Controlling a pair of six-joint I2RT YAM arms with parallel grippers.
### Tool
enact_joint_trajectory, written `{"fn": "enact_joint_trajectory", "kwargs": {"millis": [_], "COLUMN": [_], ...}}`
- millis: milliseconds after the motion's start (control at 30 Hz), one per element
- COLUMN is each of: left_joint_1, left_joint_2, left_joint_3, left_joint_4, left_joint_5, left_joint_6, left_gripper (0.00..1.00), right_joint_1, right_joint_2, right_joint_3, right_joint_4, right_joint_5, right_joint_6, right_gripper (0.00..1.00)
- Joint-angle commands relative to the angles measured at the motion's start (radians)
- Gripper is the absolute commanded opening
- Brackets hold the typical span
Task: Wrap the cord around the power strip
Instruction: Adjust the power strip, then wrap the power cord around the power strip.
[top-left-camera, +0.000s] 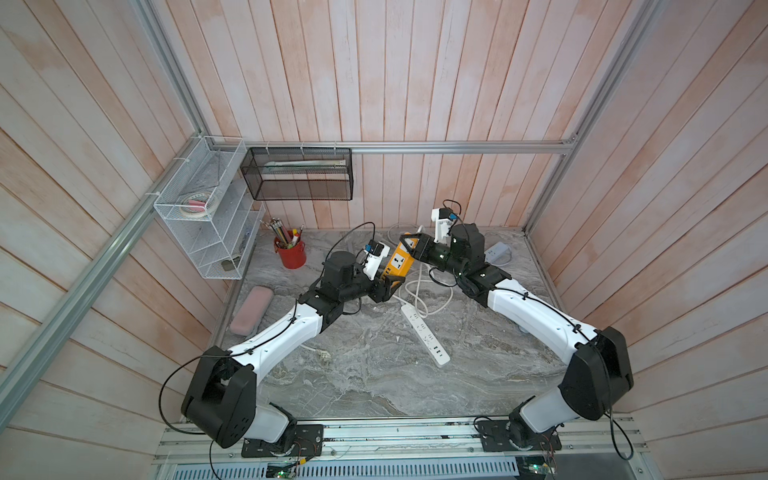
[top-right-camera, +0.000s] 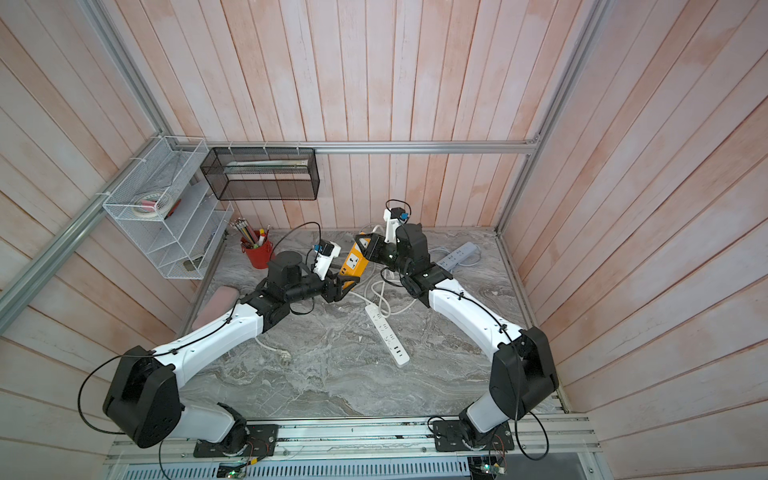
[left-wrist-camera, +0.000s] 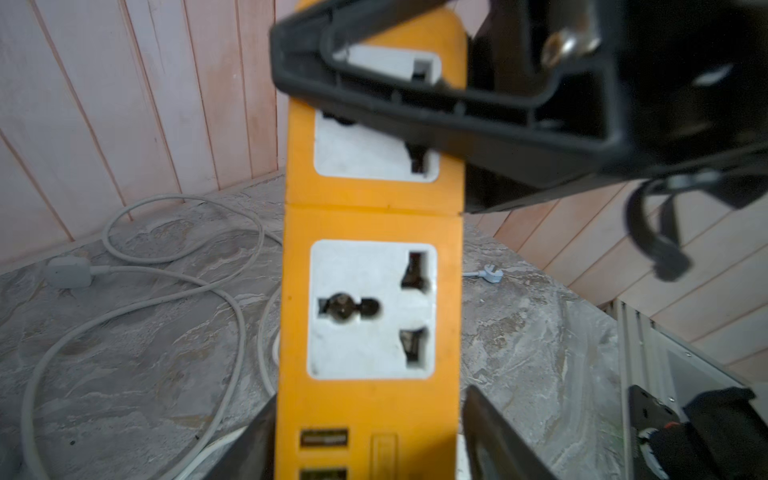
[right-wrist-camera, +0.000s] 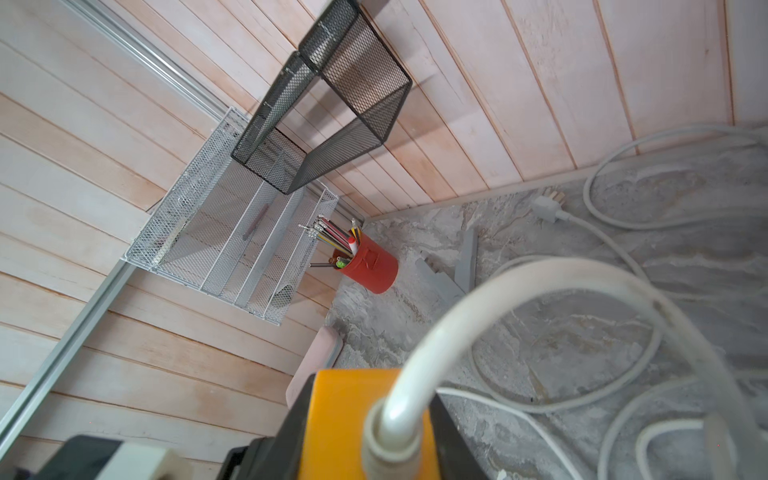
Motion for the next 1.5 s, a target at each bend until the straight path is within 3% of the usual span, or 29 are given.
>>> {"fn": "enact_joint_trajectory", "kwargs": {"millis": [0, 100, 233, 467, 567, 733, 767, 900, 967, 1100, 1167, 1300, 1467], "left_joint_1": [0.084, 0.123, 0.117, 0.073, 0.07, 0.07, 0.07, 0.07, 0.075, 0.082, 0.082, 0.075, 0.073], "left_joint_2": [-0.04, 0.002, 0.053, 0.096, 0.105, 0.094, 0.094, 0.083, 0.077, 0.065, 0.069, 0.063, 0.046], "left_joint_3": [0.042, 0.053, 0.081, 0.132, 0.136, 0.128, 0.13, 0.126, 0.131, 0.142, 0.159, 0.2, 0.225], "left_joint_4": [-0.023, -0.001, 0.083, 0.069, 0.104, 0.16, 0.166, 0.204, 0.219, 0.267, 0.264, 0.239, 0.2], "left_joint_5": [0.216, 0.337, 0.457, 0.493, 0.513, 0.522, 0.521, 0.489, 0.449, 0.373, 0.362, 0.366, 0.363], "left_joint_6": [-0.124, -0.179, -0.258, -0.23, -0.254, -0.278, -0.282, -0.309, -0.326, -0.372, -0.381, -0.387, -0.379], "left_gripper": [0.73, 0.76, 0.76, 0.72, 0.61, 0.27, 0.2, 0.06, 0.0, 0.0, 0.0, 0.0, 0.0], "right_joint_1": [-0.045, -0.056, -0.06, -0.077, -0.076, -0.078, -0.079, -0.111, -0.152, -0.265, -0.298, -0.26, -0.158], "right_joint_2": [-0.054, -0.082, -0.1, -0.067, -0.051, -0.028, -0.028, -0.065, -0.109, -0.209, -0.247, -0.239, -0.033], "right_joint_3": [-0.04, -0.063, -0.088, -0.096, -0.086, -0.071, -0.068, -0.098, -0.172, -0.405, -0.484, -0.531, -0.481], "right_joint_4": [0.162, 0.246, 0.334, 0.572, 0.619, 0.607, 0.598, 0.532, 0.552, 0.708, 0.722, 0.428, 0.498], "right_joint_5": [-0.096, -0.24, -0.34, -0.491, -0.531, -0.543, -0.54, -0.473, -0.459, -0.499, -0.479, -0.168, 0.004], "right_joint_6": [-0.103, -0.139, -0.13, 0.025, 0.059, 0.055, 0.051, 0.023, 0.051, 0.169, 0.162, -0.149, -0.306], "right_gripper": [0.11, 0.1, 0.1, 0.1, 0.1, 0.14, 0.19, 0.6, 0.67, 0.72, 0.72, 0.7, 0.7]}}
